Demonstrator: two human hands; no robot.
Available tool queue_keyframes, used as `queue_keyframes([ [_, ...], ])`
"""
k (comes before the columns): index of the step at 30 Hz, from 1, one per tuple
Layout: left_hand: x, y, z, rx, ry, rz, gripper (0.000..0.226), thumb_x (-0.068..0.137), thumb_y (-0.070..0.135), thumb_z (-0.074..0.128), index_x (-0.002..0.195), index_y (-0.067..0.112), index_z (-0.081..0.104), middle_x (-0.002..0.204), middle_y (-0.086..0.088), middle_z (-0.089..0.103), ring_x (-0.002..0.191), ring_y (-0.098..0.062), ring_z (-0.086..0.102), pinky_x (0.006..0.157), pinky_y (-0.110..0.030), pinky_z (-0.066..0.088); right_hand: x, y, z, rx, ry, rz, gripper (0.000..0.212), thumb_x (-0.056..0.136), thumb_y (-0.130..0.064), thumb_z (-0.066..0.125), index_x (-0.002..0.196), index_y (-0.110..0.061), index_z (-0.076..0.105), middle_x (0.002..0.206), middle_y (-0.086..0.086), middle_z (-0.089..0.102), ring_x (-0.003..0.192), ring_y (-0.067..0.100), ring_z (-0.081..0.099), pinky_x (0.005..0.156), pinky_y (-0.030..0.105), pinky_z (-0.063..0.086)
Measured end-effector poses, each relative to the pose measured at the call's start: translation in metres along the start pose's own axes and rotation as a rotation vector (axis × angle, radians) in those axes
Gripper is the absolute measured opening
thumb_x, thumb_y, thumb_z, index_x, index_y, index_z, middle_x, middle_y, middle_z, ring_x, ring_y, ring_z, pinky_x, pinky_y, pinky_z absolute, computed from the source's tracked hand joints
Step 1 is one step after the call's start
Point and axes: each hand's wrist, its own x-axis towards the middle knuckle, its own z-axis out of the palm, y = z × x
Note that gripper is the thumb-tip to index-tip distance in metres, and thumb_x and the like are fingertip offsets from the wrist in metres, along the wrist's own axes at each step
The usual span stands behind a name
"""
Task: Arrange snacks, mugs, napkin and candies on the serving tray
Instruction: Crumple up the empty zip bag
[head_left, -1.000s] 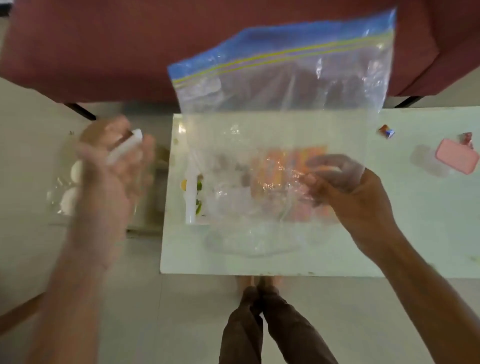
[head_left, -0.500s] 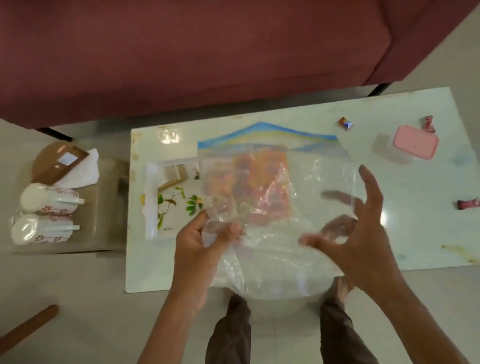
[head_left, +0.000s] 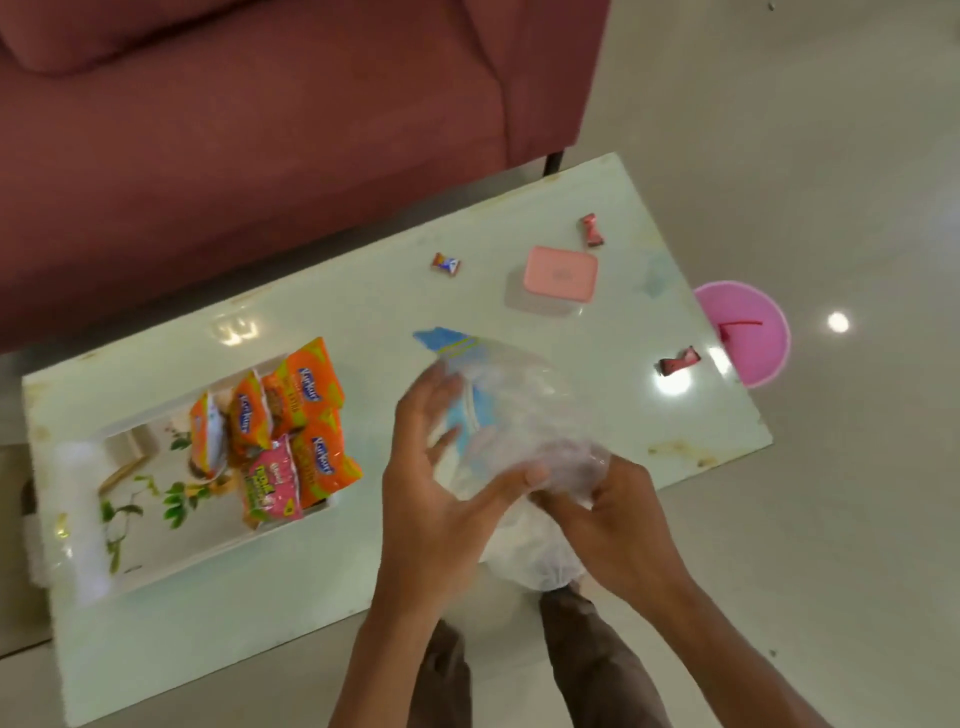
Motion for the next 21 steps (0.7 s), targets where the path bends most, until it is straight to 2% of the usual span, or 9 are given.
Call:
queue_keyframes([
  [4, 0.018, -0.004, 0.001, 0.135, -0.287, 0.081, 0.103, 0.071, 0.068, 0.073, 0.155, 0.048, 0.016, 0.164, 0.025, 0.016, 0.151, -0.004, 0.023, 0.112, -0.032, 0.040, 0.005, 0.000, -0.016, 0.331, -0.025, 0.236, 0.011, 0.079, -0.011, 0.070, 0.085, -0.016, 0.077, 0.087, 0.006, 0.076, 0.087, 0.027, 0.074, 0.078, 0.047, 0.060],
  [6, 0.029, -0.004, 0.005, 0.178, -0.459, 0.091, 0.087, 0.070, 0.070, 0.072, 0.145, 0.062, 0.029, 0.161, 0.021, 0.028, 0.147, -0.003, 0.033, 0.107, -0.021, 0.045, 0.009, -0.006, -0.018, 0.506, -0.096, 0.290, 0.019, 0.077, -0.001, 0.065, 0.073, -0.015, 0.076, 0.077, 0.008, 0.074, 0.080, 0.028, 0.073, 0.075, 0.045, 0.060],
  [8, 0.038, -0.007, 0.012, 0.120, -0.432, 0.046, 0.064, 0.069, 0.063, 0.077, 0.126, 0.067, 0.049, 0.140, 0.024, 0.057, 0.130, -0.001, 0.052, 0.094, -0.016, 0.052, 0.015, -0.009, -0.015, 0.536, -0.061, 0.339, 0.025, 0.082, 0.008, 0.063, 0.074, -0.012, 0.076, 0.078, 0.011, 0.073, 0.081, 0.032, 0.073, 0.078, 0.048, 0.060],
  [10, 0.046, -0.011, 0.018, 0.082, -0.305, -0.003, 0.037, 0.071, 0.055, 0.081, 0.105, 0.055, 0.065, 0.100, 0.027, 0.071, 0.097, 0.000, 0.065, 0.070, -0.014, 0.054, 0.024, -0.010, -0.013, 0.331, 0.040, 0.330, 0.019, 0.084, -0.007, 0.075, 0.102, -0.012, 0.072, 0.090, 0.007, 0.075, 0.086, 0.022, 0.074, 0.077, 0.041, 0.062],
  [12, 0.053, -0.017, 0.021, 0.150, -0.147, -0.030, 0.026, 0.072, 0.056, 0.076, 0.090, 0.039, 0.068, 0.072, 0.027, 0.066, 0.073, 0.001, 0.062, 0.051, -0.011, 0.046, 0.031, -0.011, -0.017, 0.027, 0.246, 0.274, 0.072, 0.066, -0.036, 0.089, 0.128, -0.029, 0.052, 0.110, -0.008, 0.069, 0.094, 0.000, 0.068, 0.070, 0.017, 0.058],
  [15, 0.065, -0.032, 0.024, 0.169, -0.087, -0.068, 0.026, 0.074, 0.045, 0.081, 0.070, 0.032, 0.058, 0.056, 0.034, 0.054, 0.061, 0.011, 0.056, 0.045, -0.003, 0.036, 0.042, -0.009, -0.040, -0.283, 0.265, -0.062, 0.108, 0.059, -0.052, 0.087, 0.148, -0.042, 0.025, 0.153, -0.011, 0.036, 0.133, 0.009, 0.046, 0.097, 0.035, 0.052],
  [16, 0.067, -0.036, 0.027, 0.170, -0.126, -0.078, 0.031, 0.075, 0.040, 0.083, 0.064, 0.032, 0.055, 0.052, 0.032, 0.052, 0.056, 0.009, 0.053, 0.045, -0.004, 0.034, 0.045, -0.005, -0.047, -0.356, 0.133, -0.134, 0.109, 0.062, -0.055, 0.084, 0.150, -0.042, 0.022, 0.158, -0.014, 0.028, 0.141, 0.012, 0.037, 0.105, 0.041, 0.046],
  [18, 0.068, -0.038, 0.040, 0.135, -0.201, -0.098, 0.037, 0.073, 0.035, 0.086, 0.059, 0.033, 0.052, 0.048, 0.028, 0.051, 0.051, 0.006, 0.052, 0.044, -0.004, 0.034, 0.051, 0.001, -0.053, -0.491, -0.126, -0.184, 0.102, 0.065, -0.056, 0.082, 0.150, -0.040, 0.029, 0.160, -0.017, 0.028, 0.142, 0.003, 0.032, 0.108, 0.031, 0.039],
  [21, 0.069, -0.029, 0.062, -0.053, -0.211, -0.114, 0.025, 0.071, 0.029, 0.090, 0.073, 0.034, 0.065, 0.066, 0.028, 0.064, 0.065, 0.004, 0.064, 0.055, -0.006, 0.045, 0.062, 0.015, -0.056, -0.498, -0.051, -0.194, 0.075, 0.066, -0.048, 0.085, 0.133, -0.027, 0.056, 0.123, -0.021, 0.062, 0.103, -0.014, 0.053, 0.091, 0.006, 0.043],
])
